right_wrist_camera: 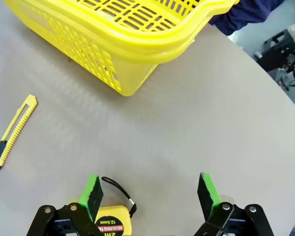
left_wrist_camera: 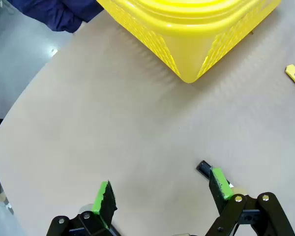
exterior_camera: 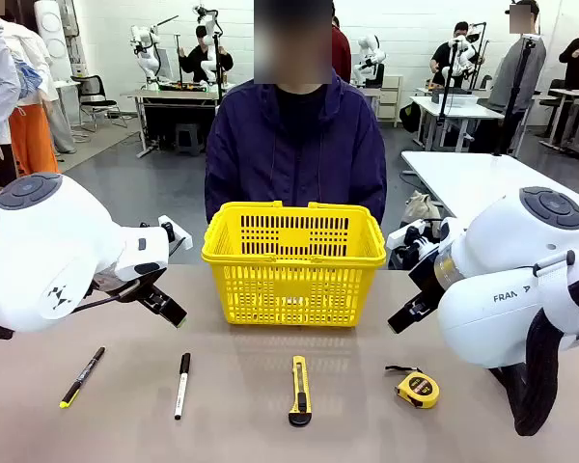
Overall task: Place the items the person wants into the basket.
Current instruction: Pick up the item the person points to and place it in the Market Basket.
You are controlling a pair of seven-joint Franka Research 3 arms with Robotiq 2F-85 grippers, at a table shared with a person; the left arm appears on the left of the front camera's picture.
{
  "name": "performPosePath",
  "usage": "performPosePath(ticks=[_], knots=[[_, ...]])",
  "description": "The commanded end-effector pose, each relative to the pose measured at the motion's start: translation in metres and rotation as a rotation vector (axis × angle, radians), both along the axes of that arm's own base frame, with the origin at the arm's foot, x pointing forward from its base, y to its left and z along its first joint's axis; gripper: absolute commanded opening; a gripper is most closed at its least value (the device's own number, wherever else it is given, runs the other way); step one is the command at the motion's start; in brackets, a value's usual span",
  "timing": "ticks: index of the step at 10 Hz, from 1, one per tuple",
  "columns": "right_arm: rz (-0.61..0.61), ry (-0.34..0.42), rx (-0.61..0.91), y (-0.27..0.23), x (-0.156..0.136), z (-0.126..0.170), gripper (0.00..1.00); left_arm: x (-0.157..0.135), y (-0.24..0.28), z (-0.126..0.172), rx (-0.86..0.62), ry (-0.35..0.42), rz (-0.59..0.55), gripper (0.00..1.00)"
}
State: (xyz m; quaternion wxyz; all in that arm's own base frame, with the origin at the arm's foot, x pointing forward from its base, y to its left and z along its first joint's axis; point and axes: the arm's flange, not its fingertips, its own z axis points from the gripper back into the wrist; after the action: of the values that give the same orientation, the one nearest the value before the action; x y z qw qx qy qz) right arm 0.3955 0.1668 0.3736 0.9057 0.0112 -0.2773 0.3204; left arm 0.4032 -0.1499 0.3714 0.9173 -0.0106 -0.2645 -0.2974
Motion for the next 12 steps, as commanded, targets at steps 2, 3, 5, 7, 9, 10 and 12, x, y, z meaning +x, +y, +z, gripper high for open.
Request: performPosePath(ticks=[2, 3, 5, 7, 9, 10, 12], knots=[[0.0, 0.0, 0.0, 0.0, 0.0, 0.0, 1.0, 0.0, 0.0, 0.0, 0.0, 0.0, 0.0, 1.0], [0.0, 0.0, 0.0, 0.0, 0.0, 0.0, 1.0, 0.0, 0.0, 0.0, 0.0, 0.0, 0.0, 1.0], [0.0, 0.0, 0.0, 0.0, 0.0, 0.0, 1.0, 0.0, 0.0, 0.0, 0.0, 0.0, 0.0, 1.0], [0.0, 0.0, 0.0, 0.0, 0.0, 0.0, 1.0, 0.0, 0.0, 0.0, 0.0, 0.0, 0.0, 1.0], [0.0, 0.0, 0.0, 0.0, 0.0, 0.0, 1.0, 0.0, 0.0, 0.0, 0.0, 0.0, 0.0, 1.0], [0.0, 0.0, 0.0, 0.0, 0.0, 0.0, 1.0, 0.0, 0.0, 0.0, 0.0, 0.0, 0.0, 1.0], [0.0, 0.0, 0.0, 0.0, 0.0, 0.0, 1.0, 0.0, 0.0, 0.0, 0.0, 0.0, 0.0, 1.0]])
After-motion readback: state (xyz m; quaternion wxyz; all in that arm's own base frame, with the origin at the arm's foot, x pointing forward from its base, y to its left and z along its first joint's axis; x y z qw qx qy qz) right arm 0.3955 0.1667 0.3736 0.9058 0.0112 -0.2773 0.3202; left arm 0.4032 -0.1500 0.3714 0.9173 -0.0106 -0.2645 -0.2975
